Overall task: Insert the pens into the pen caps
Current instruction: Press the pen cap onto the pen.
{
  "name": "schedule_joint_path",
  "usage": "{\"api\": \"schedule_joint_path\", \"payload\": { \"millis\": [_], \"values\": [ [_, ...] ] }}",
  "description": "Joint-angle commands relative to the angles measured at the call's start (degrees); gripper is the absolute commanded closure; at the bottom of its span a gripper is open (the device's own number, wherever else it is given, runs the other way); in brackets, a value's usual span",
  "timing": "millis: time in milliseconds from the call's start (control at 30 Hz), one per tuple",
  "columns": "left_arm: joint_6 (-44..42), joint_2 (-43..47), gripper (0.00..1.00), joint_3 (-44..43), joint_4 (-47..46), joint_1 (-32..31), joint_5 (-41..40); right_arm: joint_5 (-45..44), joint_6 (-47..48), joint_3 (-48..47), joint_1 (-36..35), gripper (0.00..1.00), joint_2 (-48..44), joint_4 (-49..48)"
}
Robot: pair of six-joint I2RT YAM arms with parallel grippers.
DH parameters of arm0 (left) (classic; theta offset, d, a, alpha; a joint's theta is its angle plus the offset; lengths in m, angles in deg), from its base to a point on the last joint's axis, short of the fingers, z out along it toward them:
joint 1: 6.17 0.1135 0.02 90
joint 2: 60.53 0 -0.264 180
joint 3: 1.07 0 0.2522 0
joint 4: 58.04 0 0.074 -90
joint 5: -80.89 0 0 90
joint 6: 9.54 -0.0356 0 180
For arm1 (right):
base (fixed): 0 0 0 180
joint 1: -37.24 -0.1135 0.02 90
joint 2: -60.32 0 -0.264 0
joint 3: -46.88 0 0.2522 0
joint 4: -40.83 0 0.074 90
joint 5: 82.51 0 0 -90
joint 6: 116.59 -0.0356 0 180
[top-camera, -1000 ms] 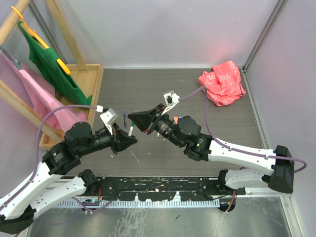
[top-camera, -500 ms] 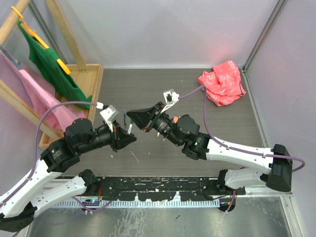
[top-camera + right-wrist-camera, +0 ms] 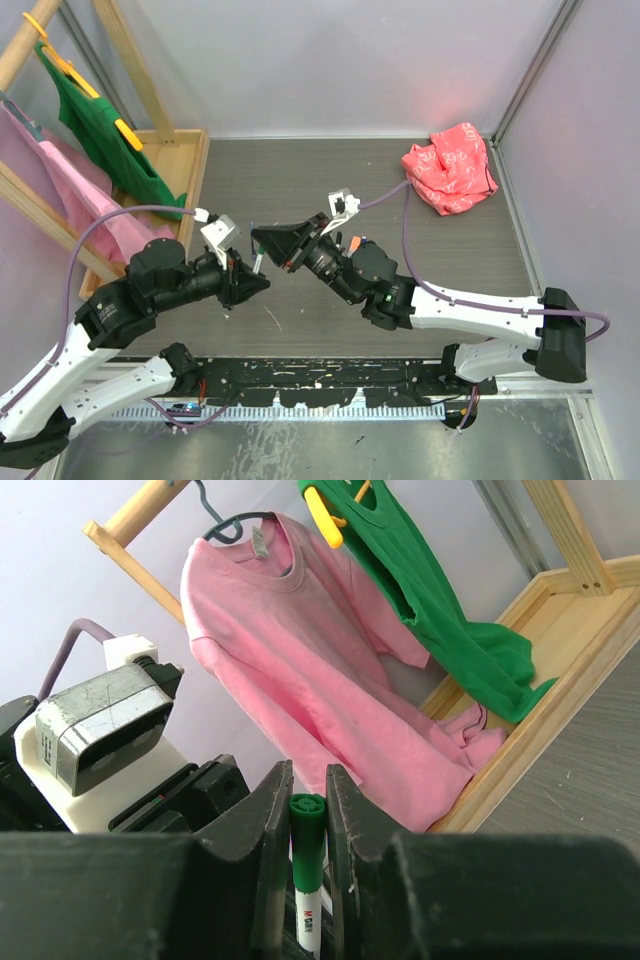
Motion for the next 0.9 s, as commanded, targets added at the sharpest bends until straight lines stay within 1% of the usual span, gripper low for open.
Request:
{"api": "schedule_joint_path", "payload": {
  "millis": [0,467,633,867],
  "values": [
    [-2.51,-0.63,1.00,-6.27,-17.43,0.46,-5.39,8.76,-2.70,4.39,-6.02,1.00,3.87,9.80],
    [-4.39,-2.15,1.00,-10.38,-18.05,0.47,-8.60,8.12,-4.79,7.83,-8.64,1.00,8.14,8.29],
    [-5.59,-3.83,1.00,-12.54,-18.31,0.63,-8.73,8.62,-5.76,8.42,-9.17,1.00,10.09,7.36],
    [-5.37,-5.16,1.00,-13.31,-19.27,1.27,-8.73,8.76,-6.16,9.07,-10.61,1.00,11.38,6.47]
  ]
}}
